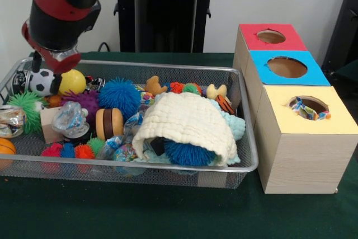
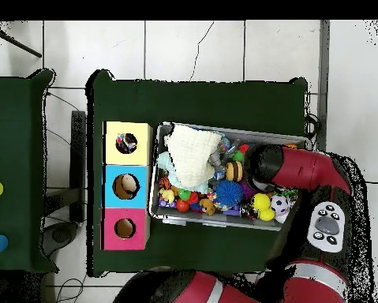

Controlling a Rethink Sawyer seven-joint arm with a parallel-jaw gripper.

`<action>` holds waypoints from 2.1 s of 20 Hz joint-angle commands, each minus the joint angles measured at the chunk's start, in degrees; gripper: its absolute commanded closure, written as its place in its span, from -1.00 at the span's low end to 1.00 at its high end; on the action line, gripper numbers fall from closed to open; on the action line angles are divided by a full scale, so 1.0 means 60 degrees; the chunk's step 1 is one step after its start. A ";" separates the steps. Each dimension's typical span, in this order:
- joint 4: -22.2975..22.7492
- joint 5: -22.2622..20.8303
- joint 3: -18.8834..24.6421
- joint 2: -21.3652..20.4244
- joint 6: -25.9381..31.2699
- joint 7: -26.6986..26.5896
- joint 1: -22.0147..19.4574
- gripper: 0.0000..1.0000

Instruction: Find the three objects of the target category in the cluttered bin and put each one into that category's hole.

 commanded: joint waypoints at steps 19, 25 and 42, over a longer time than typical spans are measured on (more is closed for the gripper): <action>0.1347 0.0067 0.2472 0.1604 -0.0149 -0.1071 -0.1769 -1.00; 0.1869 0.0136 0.2891 0.1484 -0.0319 -0.1006 -0.1941 -1.00; 0.3145 0.0192 0.4302 -0.0021 0.1153 -0.1616 -0.2214 -1.00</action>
